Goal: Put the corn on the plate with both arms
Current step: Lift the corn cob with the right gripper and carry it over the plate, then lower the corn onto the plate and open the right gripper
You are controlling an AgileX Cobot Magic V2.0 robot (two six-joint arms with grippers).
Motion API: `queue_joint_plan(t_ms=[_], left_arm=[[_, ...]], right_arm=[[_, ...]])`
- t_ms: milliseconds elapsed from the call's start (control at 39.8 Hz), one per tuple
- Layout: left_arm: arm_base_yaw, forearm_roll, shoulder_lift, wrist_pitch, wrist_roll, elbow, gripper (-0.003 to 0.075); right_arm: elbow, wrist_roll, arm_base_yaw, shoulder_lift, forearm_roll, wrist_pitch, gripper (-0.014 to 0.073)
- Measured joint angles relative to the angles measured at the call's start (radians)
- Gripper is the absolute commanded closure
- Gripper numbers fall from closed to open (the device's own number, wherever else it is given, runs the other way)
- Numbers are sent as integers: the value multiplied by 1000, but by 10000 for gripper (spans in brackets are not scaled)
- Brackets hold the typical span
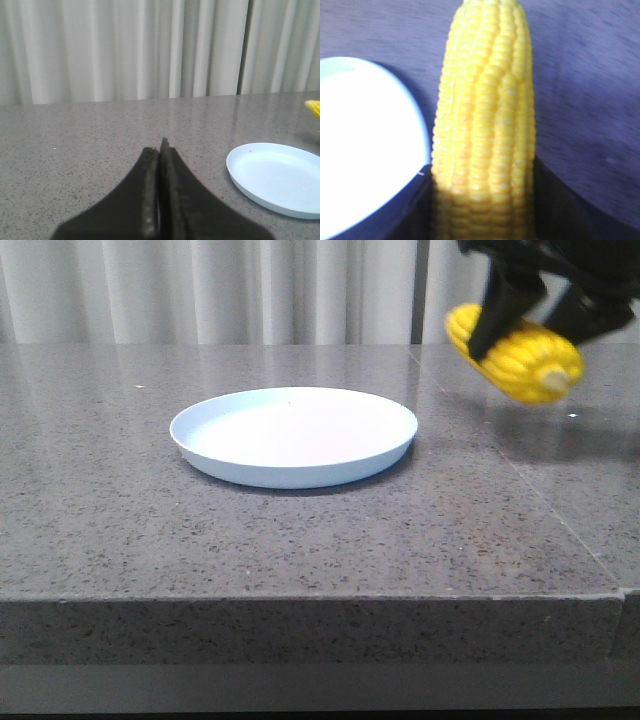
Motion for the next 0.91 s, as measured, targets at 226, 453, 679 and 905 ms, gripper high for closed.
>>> queue_joint_plan(t_ms=[226,453,679,905], left_arm=[[0,0,0,0,0,0,741],[0,0,0,0,0,0,741],[0,0,0,0,0,0,741],[0,0,0,0,0,0,741]], right_arm=[[-138,140,186,30,-97,24,360],[-293,389,373,178,-373,145,360],[-332,522,439,287,-468,198,354],[-334,531,439,303,-476,203,132]])
